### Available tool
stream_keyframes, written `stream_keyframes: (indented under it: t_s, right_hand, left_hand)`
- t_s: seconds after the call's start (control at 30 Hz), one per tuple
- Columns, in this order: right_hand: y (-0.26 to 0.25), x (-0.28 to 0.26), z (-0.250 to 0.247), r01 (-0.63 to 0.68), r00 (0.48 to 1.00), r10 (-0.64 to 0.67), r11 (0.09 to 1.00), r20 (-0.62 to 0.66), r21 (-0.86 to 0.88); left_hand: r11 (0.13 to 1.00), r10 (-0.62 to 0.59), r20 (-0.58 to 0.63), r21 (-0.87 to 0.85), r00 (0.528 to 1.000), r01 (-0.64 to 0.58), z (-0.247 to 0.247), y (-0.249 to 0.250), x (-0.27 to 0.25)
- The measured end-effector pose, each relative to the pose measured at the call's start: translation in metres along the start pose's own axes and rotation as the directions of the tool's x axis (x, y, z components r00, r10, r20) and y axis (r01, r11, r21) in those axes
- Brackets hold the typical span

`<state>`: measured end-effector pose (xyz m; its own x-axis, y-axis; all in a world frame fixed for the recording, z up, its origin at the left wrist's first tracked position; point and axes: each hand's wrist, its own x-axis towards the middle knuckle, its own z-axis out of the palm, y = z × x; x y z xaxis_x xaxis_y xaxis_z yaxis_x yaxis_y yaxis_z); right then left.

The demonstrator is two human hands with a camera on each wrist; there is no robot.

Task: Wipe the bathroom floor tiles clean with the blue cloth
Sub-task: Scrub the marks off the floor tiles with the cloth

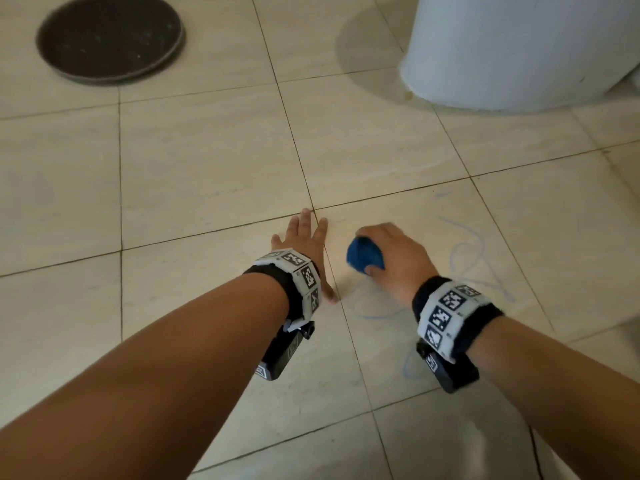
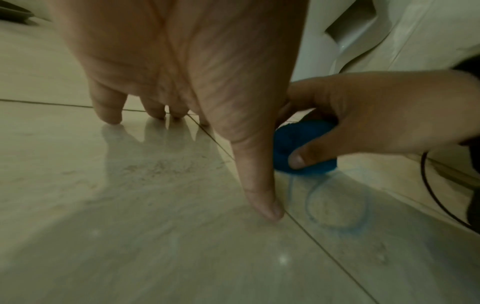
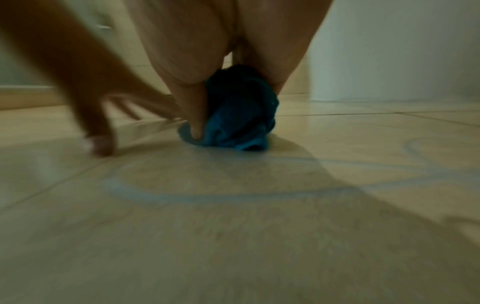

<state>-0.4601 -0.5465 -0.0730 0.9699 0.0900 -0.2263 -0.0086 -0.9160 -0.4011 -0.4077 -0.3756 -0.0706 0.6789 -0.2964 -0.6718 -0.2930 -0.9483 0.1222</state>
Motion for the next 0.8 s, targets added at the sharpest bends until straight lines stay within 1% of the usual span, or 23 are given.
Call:
stream_keyframes:
  t_s: [0.03,0.07,0.1,0.13,0.17,0.2,0.23,0.27,0.3,0.33,0.37,0.4,0.47,0.5,0.53,0.57,0.6,0.63,0.67,0.7,0.73,0.77,0.8]
  right_hand:
    - [-0.001,-0.005,0.008,0.096,0.992,-0.095,0.995,0.078,-0.016]
    - [0.002,-0.005,0.009,0.128,0.985,-0.125,0.992,0.121,-0.015]
    - [0.01,0.0,0.006,0.089,0.99,-0.087,0.996,0.109,-0.011]
    - [0.018,0.003,0.003,0.016,0.998,-0.015,1.0,0.055,-0.016]
    - [0.024,0.004,0.002,-0.064,0.998,0.065,0.996,0.012,-0.054]
    - [0.022,0.001,0.004,-0.093,0.995,0.095,0.989,0.008,-0.118]
    - [0.015,-0.006,0.007,-0.045,0.998,0.053,0.984,0.04,-0.171]
    - [0.006,-0.014,0.014,0.068,0.995,-0.052,0.979,0.088,-0.19]
    - [-0.006,-0.025,0.022,0.216,0.969,-0.189,0.961,0.158,-0.173]
    - [-0.008,-0.028,0.028,0.335,0.934,-0.305,0.929,0.187,-0.158]
    - [-0.006,-0.024,0.026,0.382,0.913,-0.348,0.912,0.211,-0.151]
    - [0.0,-0.015,0.021,0.329,0.934,-0.293,0.928,0.204,-0.173]
    - [0.009,0.0,0.009,0.064,0.994,-0.054,0.992,0.099,-0.107]
    - [0.008,0.001,0.009,-0.037,0.997,0.042,0.996,0.06,-0.079]
    - [-0.001,-0.005,0.011,-0.038,0.999,0.041,0.997,0.033,-0.073]
    - [-0.011,-0.014,0.018,0.036,0.997,-0.03,0.996,0.072,-0.078]
    - [-0.022,-0.028,0.027,0.175,0.977,-0.166,0.983,0.133,-0.054]
    - [-0.024,-0.035,0.035,0.305,0.939,-0.291,0.951,0.182,-0.049]
    - [-0.019,-0.033,0.034,0.349,0.922,-0.339,0.937,0.188,-0.022]
    - [-0.012,-0.026,0.026,0.29,0.945,-0.281,0.956,0.171,-0.033]
    - [-0.003,-0.015,0.018,0.161,0.981,-0.155,0.986,0.115,-0.048]
    - [0.007,-0.007,0.01,0.026,0.999,-0.026,1.0,0.046,-0.015]
    - [0.012,-0.004,0.005,-0.061,0.998,0.061,0.998,-0.008,-0.005]
  left_hand:
    - [1.0,0.006,0.0,0.008,1.0,-0.006,0.004,-0.002,-0.002]
    - [1.0,0.015,0.001,0.016,1.0,-0.015,0.009,-0.005,-0.006]
    - [0.999,0.026,0.0,0.022,1.0,-0.026,0.013,-0.008,-0.009]
    - [0.999,0.036,-0.007,0.022,0.999,-0.036,0.017,-0.011,-0.012]
    - [0.999,0.045,-0.016,0.018,0.999,-0.045,0.019,-0.013,-0.015]
    - [0.999,0.052,-0.021,0.014,0.998,-0.052,0.021,-0.014,-0.016]
    - [0.998,0.056,-0.024,0.011,0.998,-0.055,0.021,-0.015,-0.016]
    - [0.998,0.056,-0.024,0.011,0.998,-0.056,0.021,-0.015,-0.016]
    - [0.998,0.054,-0.026,0.013,0.998,-0.054,0.021,-0.014,-0.016]
    - [0.998,0.054,-0.027,0.015,0.998,-0.053,0.02,-0.015,-0.015]
    - [0.998,0.054,-0.023,0.013,0.998,-0.054,0.02,-0.015,-0.015]
    - [0.998,0.055,-0.019,0.009,0.998,-0.055,0.02,-0.015,-0.015]
    - [0.999,0.054,-0.022,0.003,0.998,-0.054,0.02,-0.015,-0.015]
    - [0.999,0.055,-0.023,0.0,0.998,-0.055,0.02,-0.015,-0.016]
    - [0.998,0.055,-0.021,-0.004,0.998,-0.055,0.02,-0.015,-0.017]
    - [0.999,0.054,-0.021,-0.006,0.998,-0.054,0.02,-0.014,-0.017]
    - [0.999,0.052,-0.022,-0.004,0.998,-0.052,0.021,-0.014,-0.016]
    - [0.999,0.051,-0.027,-0.001,0.998,-0.051,0.02,-0.015,-0.016]
    - [0.999,0.053,-0.029,0.002,0.998,-0.052,0.019,-0.015,-0.015]
    - [0.998,0.056,-0.026,0.002,0.998,-0.056,0.019,-0.015,-0.014]
    - [0.998,0.057,-0.021,-0.001,0.998,-0.057,0.019,-0.015,-0.015]
    - [0.998,0.055,-0.021,-0.005,0.998,-0.055,0.018,-0.015,-0.015]
    - [0.999,0.053,-0.021,-0.006,0.998,-0.053,0.018,-0.015,-0.016]
